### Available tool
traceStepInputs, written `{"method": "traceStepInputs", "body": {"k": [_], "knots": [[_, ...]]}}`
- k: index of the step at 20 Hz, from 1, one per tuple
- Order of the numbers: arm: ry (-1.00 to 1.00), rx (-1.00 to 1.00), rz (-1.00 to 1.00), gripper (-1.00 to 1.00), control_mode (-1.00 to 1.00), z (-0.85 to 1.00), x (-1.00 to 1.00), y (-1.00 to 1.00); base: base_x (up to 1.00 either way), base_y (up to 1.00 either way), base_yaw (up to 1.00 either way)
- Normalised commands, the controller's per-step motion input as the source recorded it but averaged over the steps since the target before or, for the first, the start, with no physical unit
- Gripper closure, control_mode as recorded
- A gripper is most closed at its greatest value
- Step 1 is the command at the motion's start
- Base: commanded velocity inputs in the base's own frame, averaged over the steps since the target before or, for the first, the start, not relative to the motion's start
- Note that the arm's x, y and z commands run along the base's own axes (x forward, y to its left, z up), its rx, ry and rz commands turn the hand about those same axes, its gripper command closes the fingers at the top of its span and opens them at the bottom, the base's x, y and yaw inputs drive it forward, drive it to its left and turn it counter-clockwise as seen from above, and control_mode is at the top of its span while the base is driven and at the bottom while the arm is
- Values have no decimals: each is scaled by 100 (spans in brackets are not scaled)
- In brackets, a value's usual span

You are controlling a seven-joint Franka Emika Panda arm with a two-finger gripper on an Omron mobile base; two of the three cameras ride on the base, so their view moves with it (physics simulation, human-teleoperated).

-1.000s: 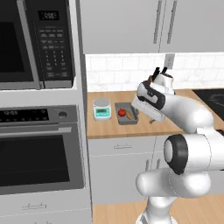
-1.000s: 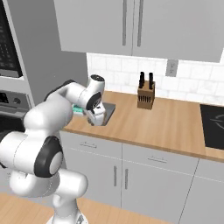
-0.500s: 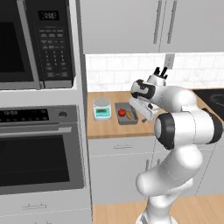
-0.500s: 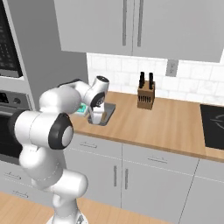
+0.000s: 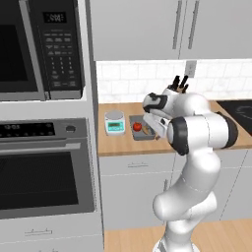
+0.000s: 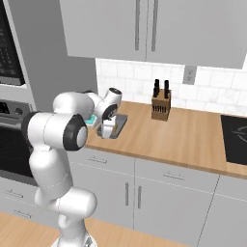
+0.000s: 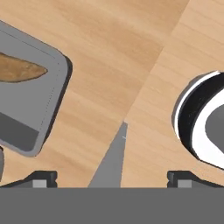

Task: Take the meat container that has the chicken drumstick and place it on the second highest rack of the freezer. Then take the vegetable container that has the sweet potato and tomato and place it on the highest rack of the freezer.

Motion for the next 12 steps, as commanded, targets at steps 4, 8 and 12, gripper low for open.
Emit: {"method": "traceStepInputs", "body": {"k": [4, 8, 12], "knots": [[8, 2, -8, -100, -100, -21, 38, 0, 0, 0, 0], [6, 1, -7, -100, -100, -21, 33, 0, 0, 0, 0], [4, 0, -3, -100, -100, -26, 26, 4, 0, 0, 0]]}}
